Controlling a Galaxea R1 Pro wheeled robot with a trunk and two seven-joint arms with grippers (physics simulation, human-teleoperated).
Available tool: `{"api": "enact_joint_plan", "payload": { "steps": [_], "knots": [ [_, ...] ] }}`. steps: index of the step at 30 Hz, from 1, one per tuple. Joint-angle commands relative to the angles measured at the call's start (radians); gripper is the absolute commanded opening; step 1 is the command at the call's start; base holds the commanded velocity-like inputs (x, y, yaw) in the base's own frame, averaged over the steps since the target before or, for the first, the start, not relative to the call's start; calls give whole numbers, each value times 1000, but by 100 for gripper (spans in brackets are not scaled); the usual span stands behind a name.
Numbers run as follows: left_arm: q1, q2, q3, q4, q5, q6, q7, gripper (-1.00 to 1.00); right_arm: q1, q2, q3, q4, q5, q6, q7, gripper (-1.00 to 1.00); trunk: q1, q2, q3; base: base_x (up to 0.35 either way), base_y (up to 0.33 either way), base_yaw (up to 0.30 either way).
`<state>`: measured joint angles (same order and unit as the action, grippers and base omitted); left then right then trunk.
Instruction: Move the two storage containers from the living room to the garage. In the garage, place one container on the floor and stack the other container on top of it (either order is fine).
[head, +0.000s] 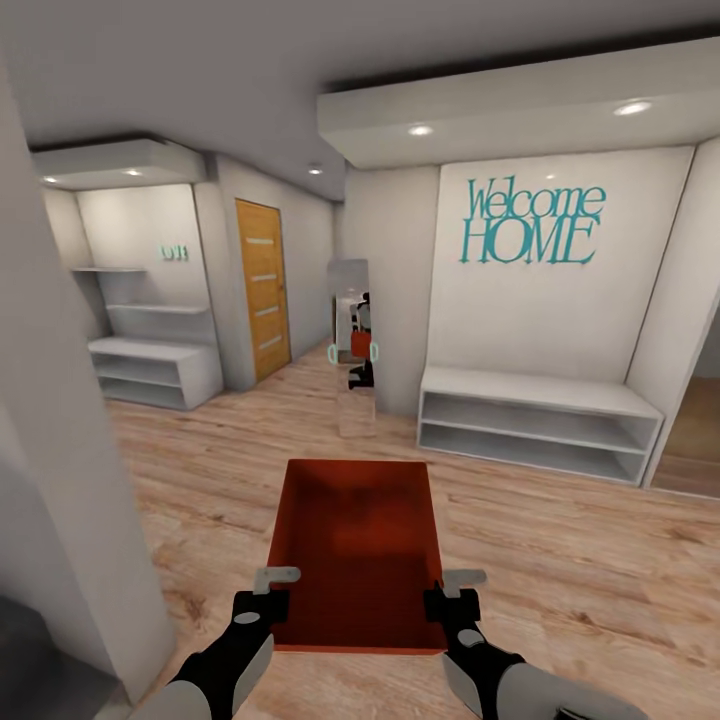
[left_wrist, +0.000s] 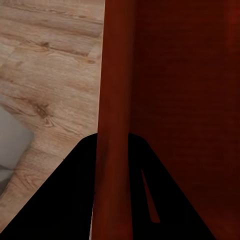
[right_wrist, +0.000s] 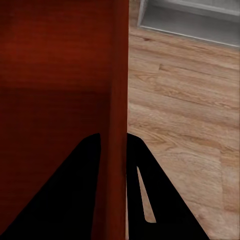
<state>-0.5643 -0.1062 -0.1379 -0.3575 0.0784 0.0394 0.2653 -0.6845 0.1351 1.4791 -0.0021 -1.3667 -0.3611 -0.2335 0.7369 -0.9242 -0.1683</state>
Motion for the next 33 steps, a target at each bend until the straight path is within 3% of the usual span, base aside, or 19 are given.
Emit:
{"api": "enact_joint_plan", "payload": {
  "steps": [1,3,4,33],
  "knots": [
    [0,2,-3,0,14,5,12,-100,-1,0,3,-6,1,5,-1,-100,1,-1,-1,322,0,0],
    [0,2,-3,0,14,5,12,-100,-1,0,65,-6,-62,4,-1,-100,1,-1,-1,322,0,0],
    [0,2,11,0,30,5,12,-100,-1,0,-1040,-6,1032,14,-1,-100,1,-1,-1,322,0,0],
    [0,3,11,0,30,5,12,-100,-1,6,-1042,-3,1031,14,-1,-100,1,-1,-1,322,0,0]
  ]
}}
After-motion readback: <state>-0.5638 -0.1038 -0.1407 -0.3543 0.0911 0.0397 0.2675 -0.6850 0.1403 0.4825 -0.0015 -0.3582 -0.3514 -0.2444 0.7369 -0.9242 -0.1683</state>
